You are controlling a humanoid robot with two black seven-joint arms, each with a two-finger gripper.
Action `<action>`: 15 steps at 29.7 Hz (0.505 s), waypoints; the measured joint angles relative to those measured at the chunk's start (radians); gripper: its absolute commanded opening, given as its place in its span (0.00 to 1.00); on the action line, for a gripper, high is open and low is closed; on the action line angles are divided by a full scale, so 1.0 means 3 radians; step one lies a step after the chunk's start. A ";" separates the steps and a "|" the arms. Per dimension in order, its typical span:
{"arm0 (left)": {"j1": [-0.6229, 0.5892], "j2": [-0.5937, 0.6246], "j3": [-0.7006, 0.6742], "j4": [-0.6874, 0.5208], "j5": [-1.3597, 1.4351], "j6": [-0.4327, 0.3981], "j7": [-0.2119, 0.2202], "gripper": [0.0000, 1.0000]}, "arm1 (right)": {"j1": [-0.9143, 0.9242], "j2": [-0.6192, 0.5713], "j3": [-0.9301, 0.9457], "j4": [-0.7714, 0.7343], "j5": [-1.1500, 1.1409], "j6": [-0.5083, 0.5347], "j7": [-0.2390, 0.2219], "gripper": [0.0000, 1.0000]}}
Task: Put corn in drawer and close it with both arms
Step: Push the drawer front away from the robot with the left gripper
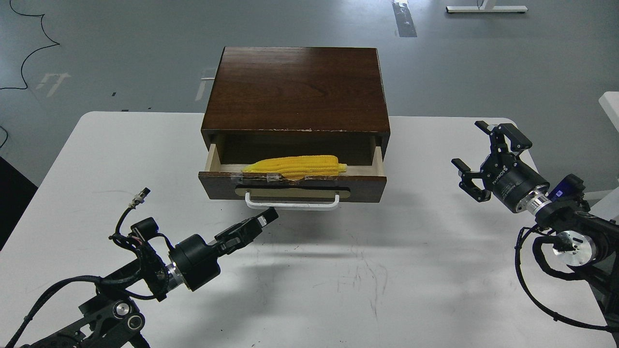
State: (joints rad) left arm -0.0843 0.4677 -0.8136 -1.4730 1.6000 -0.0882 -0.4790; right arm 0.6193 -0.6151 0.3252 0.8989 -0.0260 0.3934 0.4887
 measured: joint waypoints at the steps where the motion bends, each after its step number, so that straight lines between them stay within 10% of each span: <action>1: -0.0016 0.0000 0.0003 0.0010 0.0000 -0.0002 0.0000 0.00 | -0.0004 0.0000 0.0000 0.0000 0.0000 0.0000 0.0000 0.99; 15: -0.0340 -0.0017 0.0021 0.0269 -0.0105 -0.0102 0.0041 0.00 | -0.0041 -0.0003 0.0006 0.0000 0.0000 -0.0003 0.0000 0.99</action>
State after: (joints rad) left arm -0.1862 0.4625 -0.8072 -1.3922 1.5686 -0.1188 -0.4667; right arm 0.6071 -0.6160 0.3269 0.8989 -0.0260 0.3926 0.4887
